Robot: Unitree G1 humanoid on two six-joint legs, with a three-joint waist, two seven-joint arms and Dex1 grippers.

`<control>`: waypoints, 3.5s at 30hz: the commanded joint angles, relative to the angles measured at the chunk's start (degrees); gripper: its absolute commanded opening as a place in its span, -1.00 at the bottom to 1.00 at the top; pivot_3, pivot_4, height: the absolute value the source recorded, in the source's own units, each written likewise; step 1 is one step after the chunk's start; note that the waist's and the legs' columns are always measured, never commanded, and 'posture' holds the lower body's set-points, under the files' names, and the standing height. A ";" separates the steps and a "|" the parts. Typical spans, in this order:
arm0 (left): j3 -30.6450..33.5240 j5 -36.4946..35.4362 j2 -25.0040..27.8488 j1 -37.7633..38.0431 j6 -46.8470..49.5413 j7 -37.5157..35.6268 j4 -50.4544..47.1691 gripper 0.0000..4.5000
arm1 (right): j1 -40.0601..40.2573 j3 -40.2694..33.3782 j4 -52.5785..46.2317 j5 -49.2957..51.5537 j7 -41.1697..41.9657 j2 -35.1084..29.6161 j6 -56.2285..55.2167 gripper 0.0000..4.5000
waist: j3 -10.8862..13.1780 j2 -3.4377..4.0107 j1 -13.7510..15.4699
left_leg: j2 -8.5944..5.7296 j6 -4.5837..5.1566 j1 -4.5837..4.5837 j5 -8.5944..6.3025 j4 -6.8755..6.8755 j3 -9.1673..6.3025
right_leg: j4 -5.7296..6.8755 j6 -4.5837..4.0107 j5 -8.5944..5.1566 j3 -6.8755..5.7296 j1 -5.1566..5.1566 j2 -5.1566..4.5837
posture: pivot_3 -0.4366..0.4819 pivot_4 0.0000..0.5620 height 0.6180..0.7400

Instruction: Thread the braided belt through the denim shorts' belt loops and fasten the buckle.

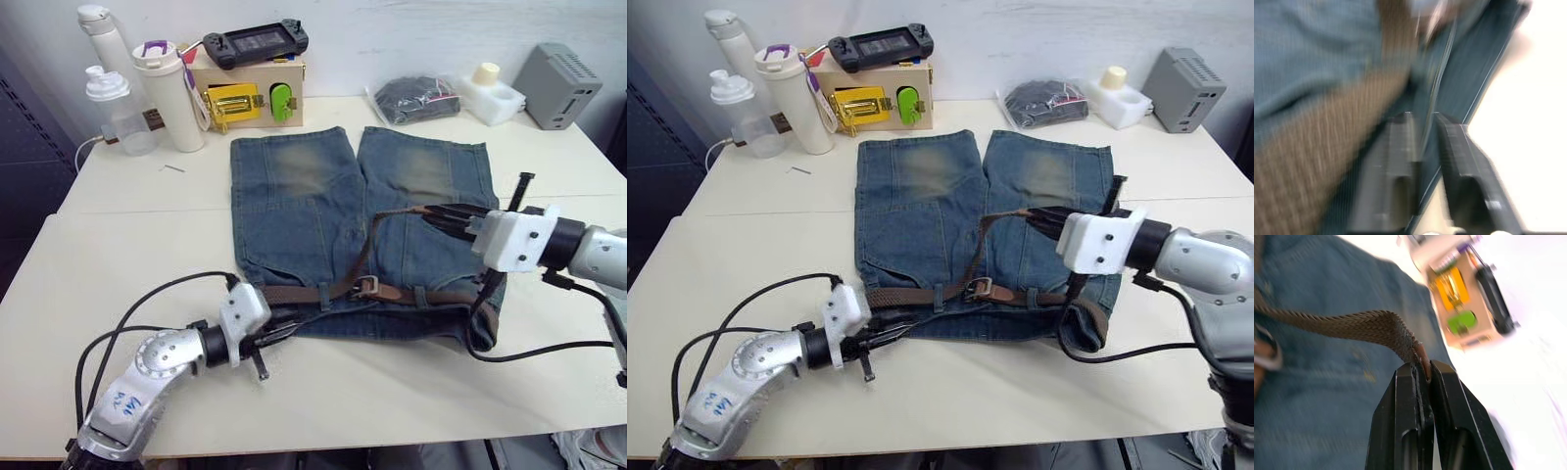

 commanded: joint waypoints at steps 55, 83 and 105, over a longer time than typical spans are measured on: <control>0.51 15.98 -14.70 -14.73 -11.12 9.03 9.69 -1.00 | 17.98 7.60 -3.35 -9.38 -8.57 7.16 8.03 0.98 | -0.01 -0.09 -0.31 | 0.18 -0.06 0.05 -0.04 0.00 0.12 | -0.15 0.07 0.04 0.15 0.08 0.26 | -0.05 -0.47 -0.55; -10.71 24.65 -5.16 -7.74 -5.35 2.31 7.67 -1.00 | 9.41 4.22 -10.83 5.51 -12.69 14.76 43.82 -0.97 | -0.03 -0.08 -0.18 | 0.17 -0.08 0.05 -0.05 -0.02 0.10 | -0.17 0.07 0.04 0.18 0.10 0.28 | -0.05 -0.47 -0.55; -8.23 27.66 -2.84 -9.06 0.67 2.89 11.18 -1.00 | 8.49 5.55 -13.97 8.17 -15.80 14.54 48.90 -0.97 | -0.04 -0.06 -0.42 | 0.18 -0.08 0.10 -0.05 -0.08 0.11 | -0.16 0.07 0.04 0.17 0.10 0.27 | -0.05 -0.47 -0.55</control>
